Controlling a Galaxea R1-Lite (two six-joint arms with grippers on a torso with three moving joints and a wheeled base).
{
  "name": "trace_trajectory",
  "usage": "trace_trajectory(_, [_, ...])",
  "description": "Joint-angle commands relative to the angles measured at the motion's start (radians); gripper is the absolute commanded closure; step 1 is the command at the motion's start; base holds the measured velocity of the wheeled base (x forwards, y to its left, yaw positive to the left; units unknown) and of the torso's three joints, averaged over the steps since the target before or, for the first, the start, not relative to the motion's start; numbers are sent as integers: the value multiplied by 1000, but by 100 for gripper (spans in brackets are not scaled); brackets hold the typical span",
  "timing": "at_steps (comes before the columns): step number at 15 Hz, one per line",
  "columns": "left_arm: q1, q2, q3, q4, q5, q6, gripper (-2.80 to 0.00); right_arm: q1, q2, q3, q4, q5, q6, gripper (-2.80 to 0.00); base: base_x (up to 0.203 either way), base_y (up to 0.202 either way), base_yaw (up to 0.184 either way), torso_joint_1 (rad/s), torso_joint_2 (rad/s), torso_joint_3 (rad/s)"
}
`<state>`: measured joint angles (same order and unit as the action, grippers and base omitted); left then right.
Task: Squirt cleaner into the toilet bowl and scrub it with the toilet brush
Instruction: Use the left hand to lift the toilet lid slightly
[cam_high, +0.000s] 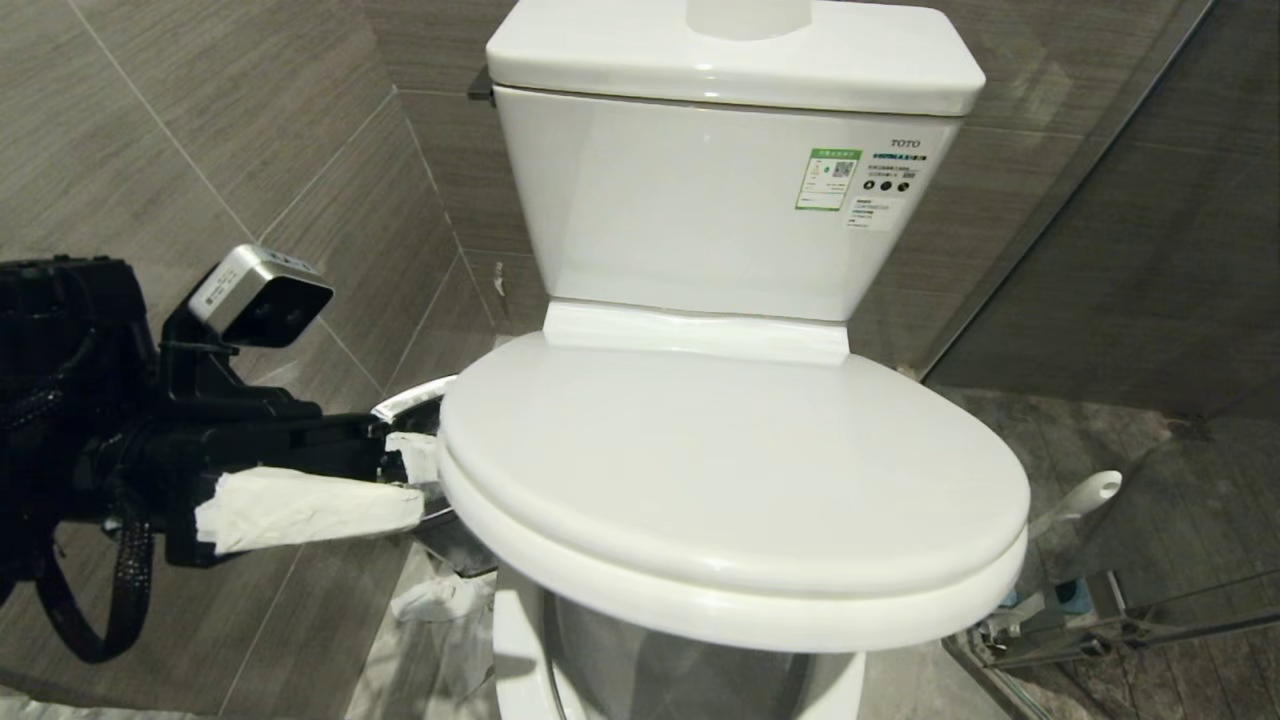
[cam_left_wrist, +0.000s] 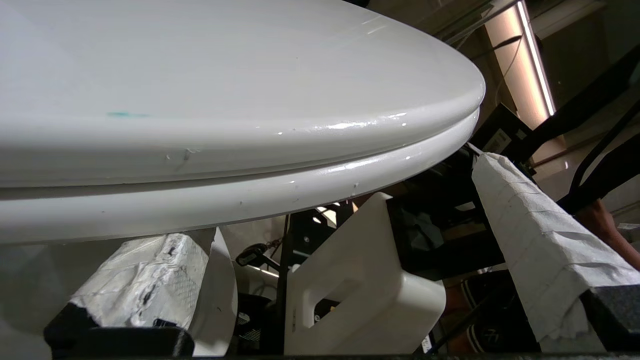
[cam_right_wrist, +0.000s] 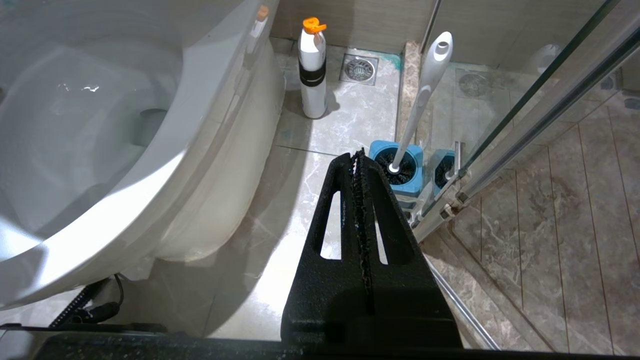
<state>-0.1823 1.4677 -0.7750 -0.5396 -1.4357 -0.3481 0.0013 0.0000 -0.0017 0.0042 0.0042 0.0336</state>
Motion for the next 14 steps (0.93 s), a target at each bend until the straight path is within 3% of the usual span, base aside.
trace_trajectory(1, [10, 18, -50, -3, -6, -11, -280, 0, 1, 0, 0, 0, 0, 0, 0, 0, 0, 0, 0, 0])
trace_trajectory(11, [37, 192, -382, -3, 4, -34, -280, 0, 0, 0, 0, 0, 0, 0, 0, 0, 0, 0, 0, 0])
trace_trajectory(14, [41, 248, -477, -15, 44, -34, -280, 0, 1, 0, 0, 0, 0, 0, 0, 0, 0, 0, 0, 0])
